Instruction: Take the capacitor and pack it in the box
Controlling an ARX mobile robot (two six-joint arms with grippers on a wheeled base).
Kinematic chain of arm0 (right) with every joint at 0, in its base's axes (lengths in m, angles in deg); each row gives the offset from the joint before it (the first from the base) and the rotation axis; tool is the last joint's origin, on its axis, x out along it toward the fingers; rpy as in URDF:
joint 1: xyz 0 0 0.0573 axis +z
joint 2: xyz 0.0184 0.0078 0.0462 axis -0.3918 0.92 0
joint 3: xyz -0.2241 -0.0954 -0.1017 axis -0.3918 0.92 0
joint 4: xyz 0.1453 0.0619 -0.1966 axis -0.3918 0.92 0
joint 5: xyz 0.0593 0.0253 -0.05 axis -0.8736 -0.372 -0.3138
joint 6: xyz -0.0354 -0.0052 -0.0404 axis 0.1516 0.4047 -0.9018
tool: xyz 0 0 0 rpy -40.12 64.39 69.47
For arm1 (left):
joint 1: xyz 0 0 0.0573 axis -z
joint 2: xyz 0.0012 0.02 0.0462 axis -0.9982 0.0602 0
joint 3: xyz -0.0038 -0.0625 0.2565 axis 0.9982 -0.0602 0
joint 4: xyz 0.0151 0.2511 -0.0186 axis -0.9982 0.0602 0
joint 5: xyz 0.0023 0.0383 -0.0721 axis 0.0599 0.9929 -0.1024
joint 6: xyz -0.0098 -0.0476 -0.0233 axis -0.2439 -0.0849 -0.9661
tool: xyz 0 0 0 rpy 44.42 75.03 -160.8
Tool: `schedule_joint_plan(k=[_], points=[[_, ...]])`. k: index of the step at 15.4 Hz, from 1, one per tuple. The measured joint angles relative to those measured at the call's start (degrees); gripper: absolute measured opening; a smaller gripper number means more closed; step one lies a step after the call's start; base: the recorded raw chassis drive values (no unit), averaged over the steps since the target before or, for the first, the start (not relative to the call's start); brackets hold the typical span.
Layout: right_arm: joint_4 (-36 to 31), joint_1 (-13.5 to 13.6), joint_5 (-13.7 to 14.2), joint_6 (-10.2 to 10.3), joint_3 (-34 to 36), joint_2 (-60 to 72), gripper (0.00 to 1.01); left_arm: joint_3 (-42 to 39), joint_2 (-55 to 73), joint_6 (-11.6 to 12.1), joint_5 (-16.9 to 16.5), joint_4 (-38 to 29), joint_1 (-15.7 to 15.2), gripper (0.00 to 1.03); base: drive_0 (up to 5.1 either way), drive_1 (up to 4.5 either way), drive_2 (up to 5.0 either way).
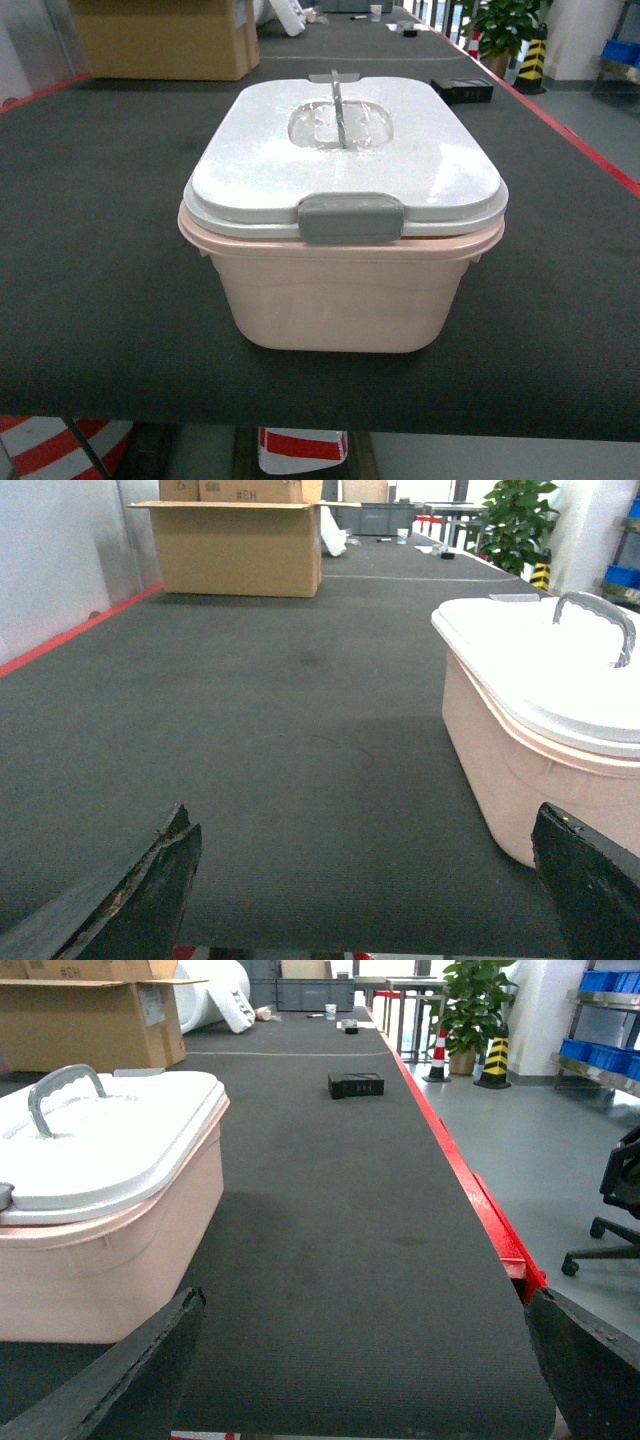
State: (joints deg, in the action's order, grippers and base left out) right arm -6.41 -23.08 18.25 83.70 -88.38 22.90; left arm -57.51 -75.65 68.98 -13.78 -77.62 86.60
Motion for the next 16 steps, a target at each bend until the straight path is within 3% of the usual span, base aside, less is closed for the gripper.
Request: schedule_joint_plan(k=[16], points=[[0.0,0.0,0.0,0.0,0.0,0.0,0.98,0.0,0.0,0.0,0.0,0.0,0.0,0.98,0.0,0.00,0.0]])
